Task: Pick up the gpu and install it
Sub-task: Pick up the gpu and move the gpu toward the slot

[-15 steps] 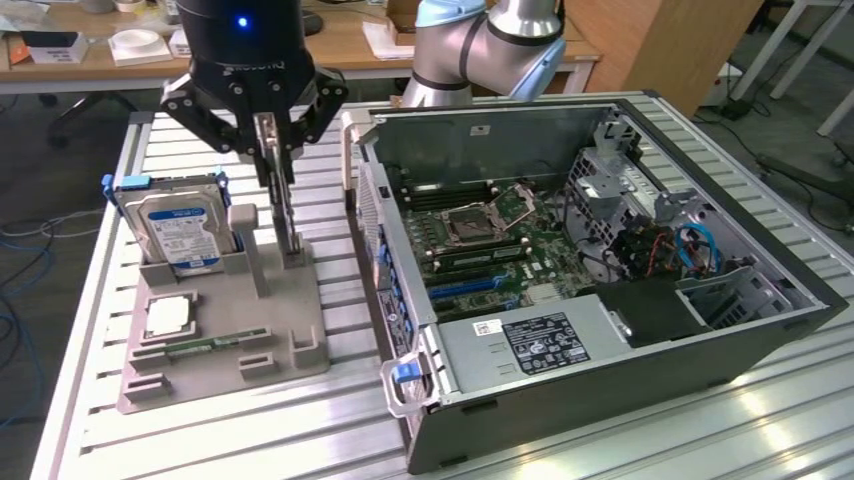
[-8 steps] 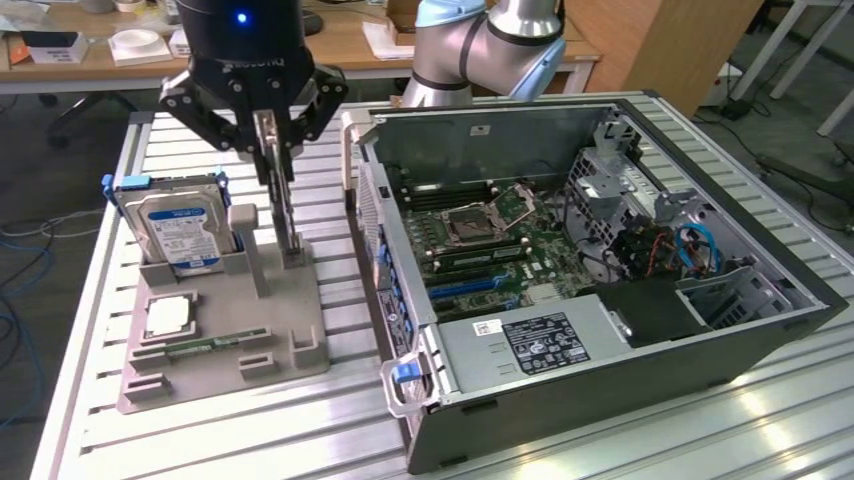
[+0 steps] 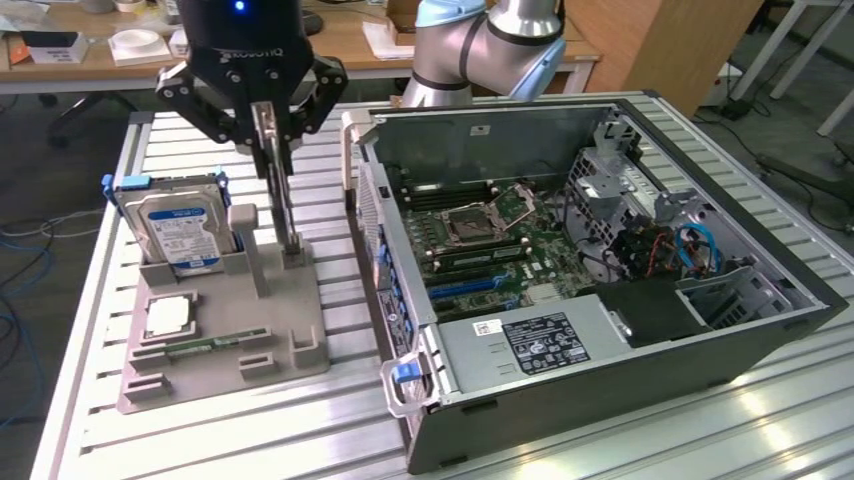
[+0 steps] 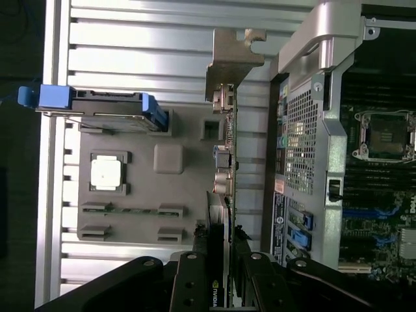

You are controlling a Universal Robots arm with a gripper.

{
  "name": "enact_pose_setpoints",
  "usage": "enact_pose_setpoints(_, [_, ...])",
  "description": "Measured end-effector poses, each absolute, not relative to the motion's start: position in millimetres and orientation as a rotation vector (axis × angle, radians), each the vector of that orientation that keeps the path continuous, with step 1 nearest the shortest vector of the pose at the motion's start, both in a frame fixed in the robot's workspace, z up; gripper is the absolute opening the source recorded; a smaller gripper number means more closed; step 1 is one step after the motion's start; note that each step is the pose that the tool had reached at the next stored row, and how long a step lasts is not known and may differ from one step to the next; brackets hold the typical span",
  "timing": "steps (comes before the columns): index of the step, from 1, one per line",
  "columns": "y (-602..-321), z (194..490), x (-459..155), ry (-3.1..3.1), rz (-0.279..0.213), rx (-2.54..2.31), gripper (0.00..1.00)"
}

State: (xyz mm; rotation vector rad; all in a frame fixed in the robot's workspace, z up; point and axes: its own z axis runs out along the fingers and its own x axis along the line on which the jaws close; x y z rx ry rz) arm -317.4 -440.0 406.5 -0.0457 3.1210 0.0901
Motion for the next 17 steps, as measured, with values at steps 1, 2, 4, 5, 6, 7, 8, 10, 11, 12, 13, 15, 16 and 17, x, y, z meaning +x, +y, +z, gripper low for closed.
enact_pose_setpoints(1, [-440.0, 407.4, -317.4, 3.121, 0.09, -0.046, 0.26])
enact_pose_setpoints(2, [-440.0, 408.2, -317.4, 3.121, 0.09, -0.046, 0.26])
enact_pose_setpoints(4, [-440.0, 409.5, -317.4, 3.121, 0.09, -0.046, 0.26])
enact_pose_setpoints(5, [-440.0, 410.0, -317.4, 3.121, 0.09, -0.046, 0.26])
enact_pose_setpoints(6, [-440.0, 410.6, -317.4, 3.121, 0.09, -0.046, 0.26])
enact_pose_setpoints(7, [-440.0, 411.4, -317.4, 3.121, 0.09, -0.046, 0.26])
enact_pose_setpoints(8, [-440.0, 412.0, -317.4, 3.121, 0.09, -0.046, 0.26])
enact_pose_setpoints(10, [-440.0, 413.4, -317.4, 3.121, 0.09, -0.046, 0.26])
enact_pose_setpoints(11, [-440.0, 414.2, -317.4, 3.121, 0.09, -0.046, 0.26])
enact_pose_setpoints(12, [-440.0, 414.9, -317.4, 3.121, 0.09, -0.046, 0.26])
enact_pose_setpoints(13, [-440.1, 415.5, -317.4, 3.121, 0.09, -0.046, 0.26])
enact_pose_setpoints(15, [-440.1, 416.6, -317.4, 3.121, 0.09, -0.046, 0.26])
enact_pose_setpoints(16, [-440.0, 417.2, -317.4, 3.121, 0.09, -0.046, 0.26])
enact_pose_setpoints(17, [-440.0, 417.9, -317.4, 3.121, 0.09, -0.046, 0.26])
